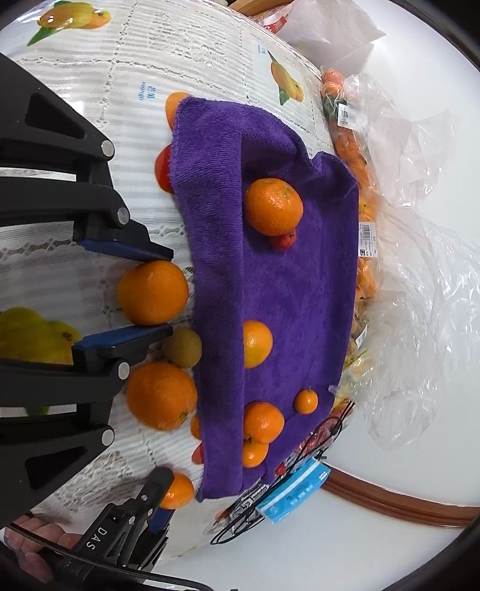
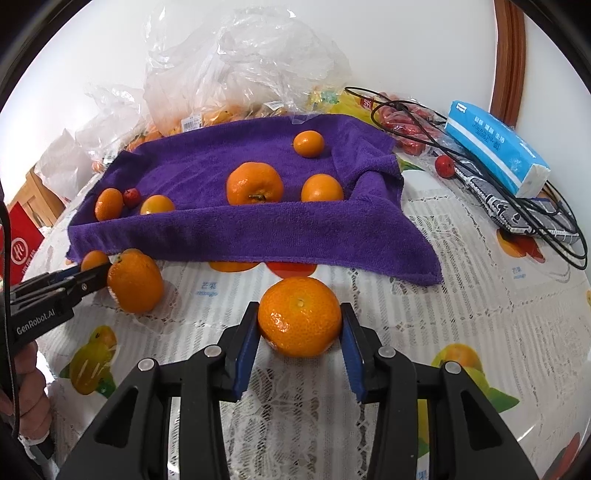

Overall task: Organize fruits
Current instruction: 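Carry the tangerine and orange over the purple towel with both grippers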

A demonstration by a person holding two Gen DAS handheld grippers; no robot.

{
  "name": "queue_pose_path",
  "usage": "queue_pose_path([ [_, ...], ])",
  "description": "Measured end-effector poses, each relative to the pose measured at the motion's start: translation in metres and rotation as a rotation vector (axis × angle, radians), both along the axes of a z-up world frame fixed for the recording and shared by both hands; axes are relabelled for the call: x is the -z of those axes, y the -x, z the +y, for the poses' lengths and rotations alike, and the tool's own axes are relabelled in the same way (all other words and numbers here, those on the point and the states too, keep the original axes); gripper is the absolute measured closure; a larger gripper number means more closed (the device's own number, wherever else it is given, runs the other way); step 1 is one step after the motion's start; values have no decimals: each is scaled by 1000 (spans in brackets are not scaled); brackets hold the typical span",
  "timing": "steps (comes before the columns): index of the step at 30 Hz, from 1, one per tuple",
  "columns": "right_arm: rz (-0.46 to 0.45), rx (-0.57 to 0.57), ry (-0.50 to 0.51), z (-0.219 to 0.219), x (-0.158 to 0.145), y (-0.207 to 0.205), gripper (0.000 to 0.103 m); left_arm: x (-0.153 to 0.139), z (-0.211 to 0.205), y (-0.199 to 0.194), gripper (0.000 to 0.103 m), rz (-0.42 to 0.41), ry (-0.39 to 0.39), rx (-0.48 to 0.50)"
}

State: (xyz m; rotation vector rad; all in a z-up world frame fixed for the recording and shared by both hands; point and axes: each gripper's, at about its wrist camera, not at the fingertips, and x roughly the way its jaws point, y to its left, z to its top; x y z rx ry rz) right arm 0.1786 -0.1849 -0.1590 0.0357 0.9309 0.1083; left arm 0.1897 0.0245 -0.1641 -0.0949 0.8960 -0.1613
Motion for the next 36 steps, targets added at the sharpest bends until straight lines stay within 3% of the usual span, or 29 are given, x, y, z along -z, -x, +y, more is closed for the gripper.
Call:
queue_pose_path([
  [11,-72,-12,-16,11,-43,16,62,-37,2,31,71,-58,-4,7],
  [18,-109,-2,-27,13,-67,16,62,-57,12,28,71,-90,8,-11],
  [27,-159,-8,-4,17,-88,-6,62,-78,16,-1,71,-138,-12,-27],
  [36,-151,-29,-15,31,-88,-53,62,-76,13,-42,71,-131,-5,-38],
])
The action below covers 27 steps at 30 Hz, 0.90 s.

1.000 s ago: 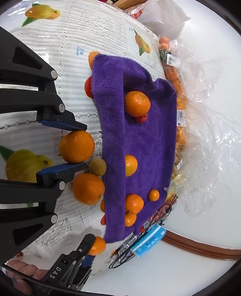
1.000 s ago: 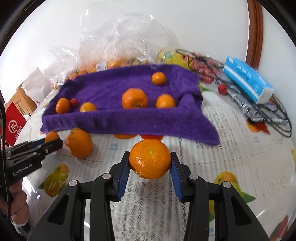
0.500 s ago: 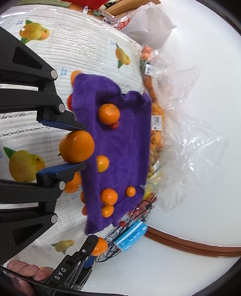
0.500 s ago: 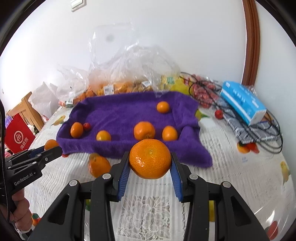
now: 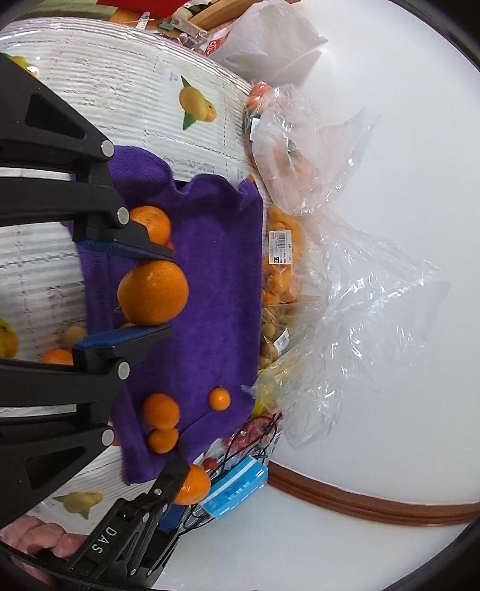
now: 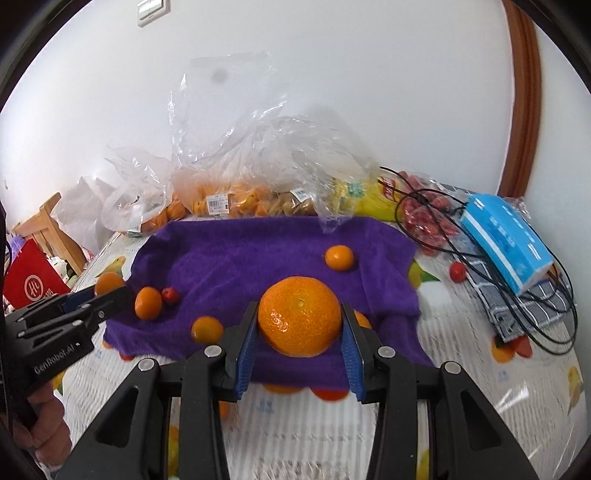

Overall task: Organize fruits
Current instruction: 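Carry the tangerine and orange over the purple towel with both grippers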

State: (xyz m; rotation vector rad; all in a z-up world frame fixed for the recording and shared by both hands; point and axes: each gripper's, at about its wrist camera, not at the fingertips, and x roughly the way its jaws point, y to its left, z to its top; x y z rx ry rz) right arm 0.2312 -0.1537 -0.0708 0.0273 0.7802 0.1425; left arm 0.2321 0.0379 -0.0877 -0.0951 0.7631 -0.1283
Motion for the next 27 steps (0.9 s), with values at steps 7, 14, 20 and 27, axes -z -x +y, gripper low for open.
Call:
queue_pose_path([
  [7,2,-13,2,13,2,-23,62,9,4,-21,71,17,17,-12],
  [14,12,-23,17,18,14,-35,62,21,16,-33,71,31,28,-42],
  [20,34,-30,6,19,30,-42,62,26,23,-35,71,30,32,-51],
  [27,67,-61,-5,21,50,-46,62,29,25,-34,71,26,41,-47],
])
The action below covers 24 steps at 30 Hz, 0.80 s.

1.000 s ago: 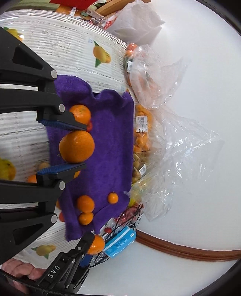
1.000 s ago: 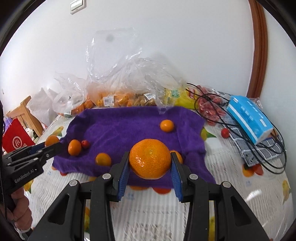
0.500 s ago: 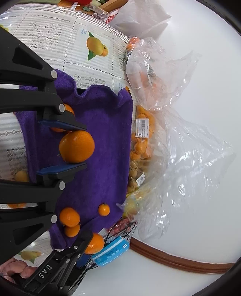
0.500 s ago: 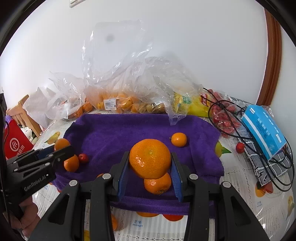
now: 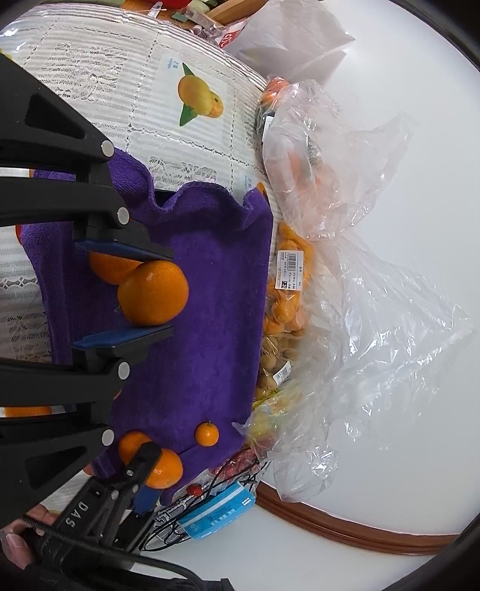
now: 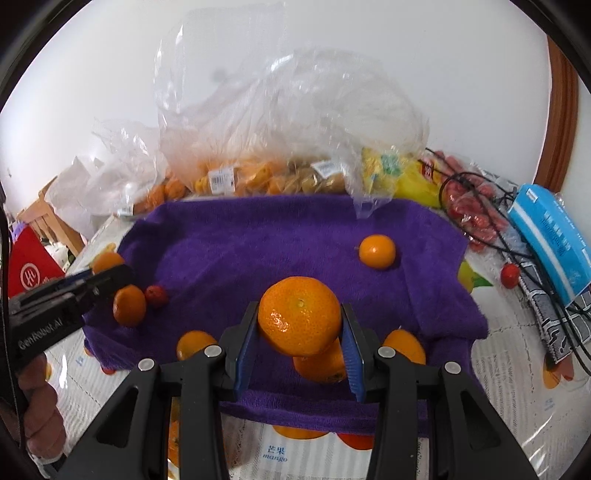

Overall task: Organize fruits
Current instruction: 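Carry the tangerine and orange over the purple towel with both grippers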

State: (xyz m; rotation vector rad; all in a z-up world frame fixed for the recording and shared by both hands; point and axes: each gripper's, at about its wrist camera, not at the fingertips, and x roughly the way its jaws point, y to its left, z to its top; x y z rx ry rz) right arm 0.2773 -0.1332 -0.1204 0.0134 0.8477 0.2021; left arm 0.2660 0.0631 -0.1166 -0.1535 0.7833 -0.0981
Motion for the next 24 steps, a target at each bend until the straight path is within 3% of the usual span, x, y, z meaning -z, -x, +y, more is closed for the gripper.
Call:
queue_pose_path([
  [12,-30,-76,13,11,4,11,61,-1,4,2,71,-13,0,-12],
  [24,-50,-83,99,16,6,15,57,-1,1,4,71,-14,-7,-2],
])
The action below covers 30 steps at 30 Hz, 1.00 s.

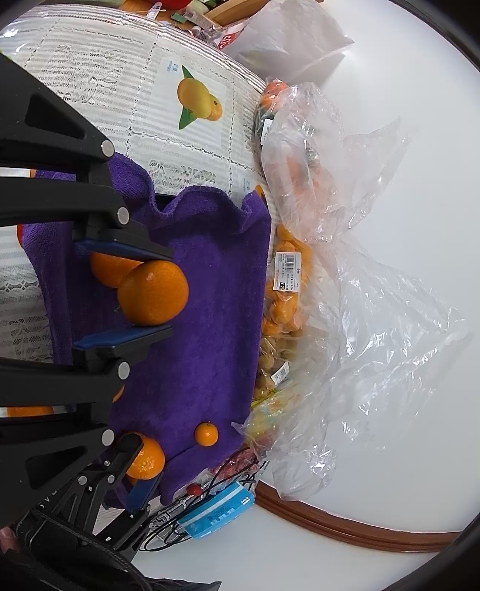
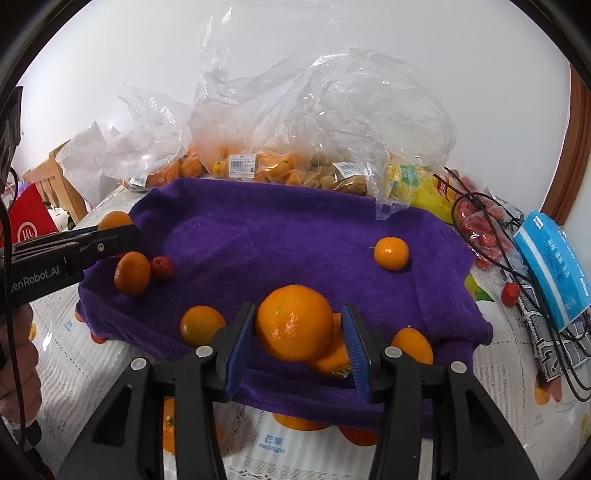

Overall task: Organize fruits
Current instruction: 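Carry the tangerine and orange over the purple towel with both grippers, then open both grippers to release the fruit onto the towel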

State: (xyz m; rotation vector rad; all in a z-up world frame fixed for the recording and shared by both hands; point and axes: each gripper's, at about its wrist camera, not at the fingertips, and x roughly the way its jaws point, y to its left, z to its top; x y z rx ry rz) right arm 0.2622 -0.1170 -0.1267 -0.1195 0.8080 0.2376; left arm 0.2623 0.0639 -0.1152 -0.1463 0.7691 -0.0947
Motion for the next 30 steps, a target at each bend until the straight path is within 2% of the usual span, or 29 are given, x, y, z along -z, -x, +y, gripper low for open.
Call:
queue_pose_path([
  [6,9,11,-12,-6,-1,-1,56,0,0,0,71,1,1,2],
  [14,11,26,-1,-7,0,-2,43,-1,-1,1,71,2,7,10],
  [17,3,39,-1,-10,-1,-2,35,0,-1,0,71,4,10,11],
  [27,-6,65,3,-15,-3,-4,26,1,-3,0,71,9,5,15],
  [30,-12,70,21,-14,-3,-3,19,1,-4,0,71,9,11,23],
])
